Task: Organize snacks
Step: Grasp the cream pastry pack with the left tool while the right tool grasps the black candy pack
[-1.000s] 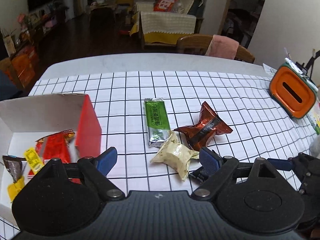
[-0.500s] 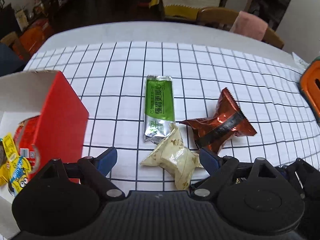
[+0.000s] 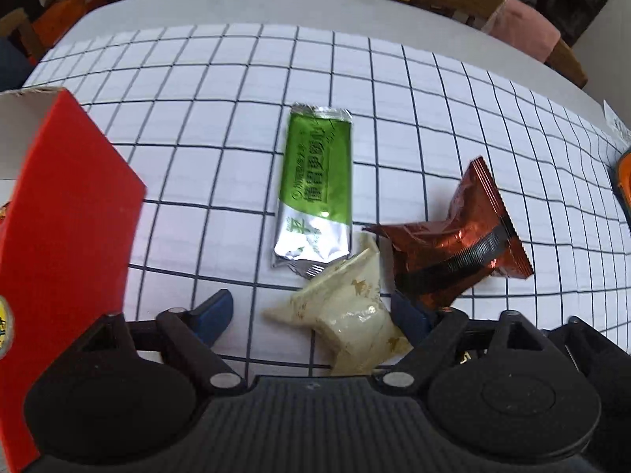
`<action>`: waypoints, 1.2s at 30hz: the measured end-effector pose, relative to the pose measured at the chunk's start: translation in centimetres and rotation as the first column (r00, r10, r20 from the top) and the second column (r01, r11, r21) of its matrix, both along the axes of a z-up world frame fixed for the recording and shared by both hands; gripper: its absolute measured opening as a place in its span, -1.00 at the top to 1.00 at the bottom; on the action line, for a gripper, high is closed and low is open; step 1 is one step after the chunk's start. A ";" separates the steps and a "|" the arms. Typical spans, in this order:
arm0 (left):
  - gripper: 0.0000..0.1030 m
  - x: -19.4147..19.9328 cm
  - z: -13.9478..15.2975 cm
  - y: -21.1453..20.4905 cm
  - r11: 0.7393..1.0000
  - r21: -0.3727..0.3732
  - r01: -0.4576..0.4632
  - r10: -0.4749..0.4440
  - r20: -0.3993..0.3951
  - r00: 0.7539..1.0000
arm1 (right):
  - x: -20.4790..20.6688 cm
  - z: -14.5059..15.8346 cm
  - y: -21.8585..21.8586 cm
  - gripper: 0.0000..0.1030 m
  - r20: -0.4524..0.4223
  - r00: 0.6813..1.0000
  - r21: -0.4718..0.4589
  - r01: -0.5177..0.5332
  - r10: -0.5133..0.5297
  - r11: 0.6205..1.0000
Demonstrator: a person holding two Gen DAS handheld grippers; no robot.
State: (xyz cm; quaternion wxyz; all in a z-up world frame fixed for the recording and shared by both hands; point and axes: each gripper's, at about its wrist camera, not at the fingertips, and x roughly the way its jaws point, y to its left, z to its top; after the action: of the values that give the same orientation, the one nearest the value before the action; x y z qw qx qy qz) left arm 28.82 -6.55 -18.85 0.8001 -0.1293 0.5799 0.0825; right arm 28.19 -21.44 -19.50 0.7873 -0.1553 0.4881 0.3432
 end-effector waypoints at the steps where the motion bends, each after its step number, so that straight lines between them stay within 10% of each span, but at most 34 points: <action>1: -0.53 0.0 -0.2 -0.2 1.000 -0.002 0.008 -0.008 -0.005 1.000 | 0.0 0.0 0.1 -0.64 0.004 1.000 -0.003 -0.003 0.003 1.000; 12: 0.27 0.2 -0.9 -1.3 0.998 -0.017 0.066 -0.066 -0.029 0.997 | -0.9 0.2 0.4 -0.18 0.015 1.000 -0.022 -0.014 0.015 1.000; 36: 0.46 -5.9 3.9 1.7 0.992 -0.097 0.084 -0.076 0.084 0.994 | -2.8 2.9 -4.3 0.46 0.005 0.993 0.102 0.115 -0.116 0.988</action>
State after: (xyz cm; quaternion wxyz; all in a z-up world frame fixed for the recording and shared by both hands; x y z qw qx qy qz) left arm 22.89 -4.88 -14.94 0.8180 -0.1493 0.5553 0.0158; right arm 25.42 -25.73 -16.58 0.8154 -0.0885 0.4738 0.3206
